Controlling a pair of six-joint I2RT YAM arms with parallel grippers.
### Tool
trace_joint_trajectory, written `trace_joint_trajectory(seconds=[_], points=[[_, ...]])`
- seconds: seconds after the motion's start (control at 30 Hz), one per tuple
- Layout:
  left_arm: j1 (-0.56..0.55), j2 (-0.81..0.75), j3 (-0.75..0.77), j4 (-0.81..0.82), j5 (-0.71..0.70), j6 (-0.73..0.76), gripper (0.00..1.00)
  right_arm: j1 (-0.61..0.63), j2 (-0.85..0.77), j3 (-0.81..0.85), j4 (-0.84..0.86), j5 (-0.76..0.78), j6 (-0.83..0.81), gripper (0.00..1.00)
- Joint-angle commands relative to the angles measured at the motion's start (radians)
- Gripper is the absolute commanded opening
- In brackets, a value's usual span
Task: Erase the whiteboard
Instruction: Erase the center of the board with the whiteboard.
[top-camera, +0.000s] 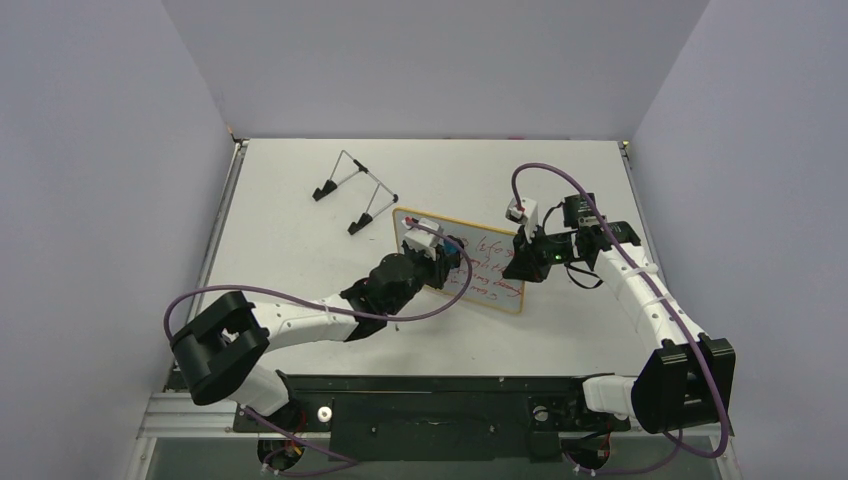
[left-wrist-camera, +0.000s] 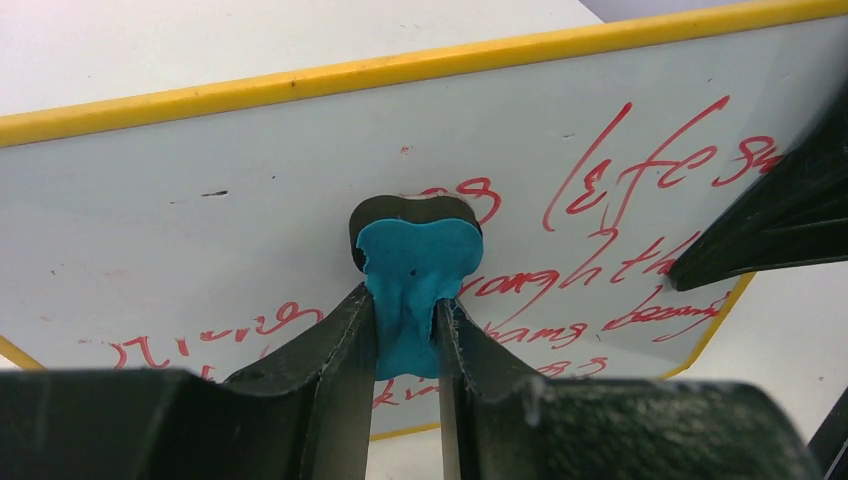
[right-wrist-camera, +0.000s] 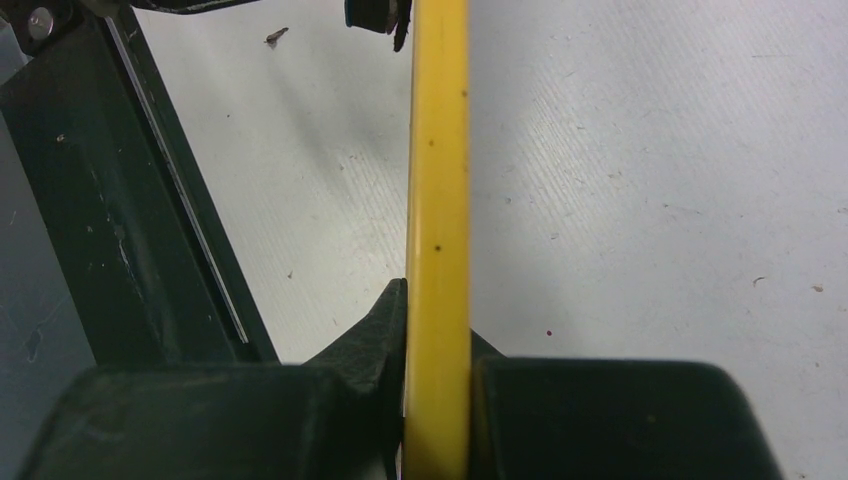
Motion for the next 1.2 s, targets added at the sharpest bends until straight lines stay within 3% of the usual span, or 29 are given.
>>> trace_joint_trajectory(seconds=[0.0,0.2,0.37,0.8,1.17], points=[[-0.002,0.009,0.039,0.003,-0.026,0.005,0.0,0.03,0.012,0.004,-0.109,-0.003,-0.045,0.0],[0.015,0.014,0.191,-0.082,-0.049,0.053,0.0,0.031,0.012,0.002,-0.106,0.0,-0.047,0.0],[0.013,-0.002,0.23,-0.106,-0.051,0.058,0.0,0.029,0.009,0.002,-0.107,0.002,-0.047,0.0],[-0.033,-0.29,-0.026,-0.208,-0.018,-0.111,0.0,0.03,0.014,0.005,-0.107,0.0,-0.045,0.0],[-0.065,-0.091,0.074,-0.16,-0.029,-0.117,0.0,0.026,0.019,0.002,-0.104,-0.001,-0.042,0.0]])
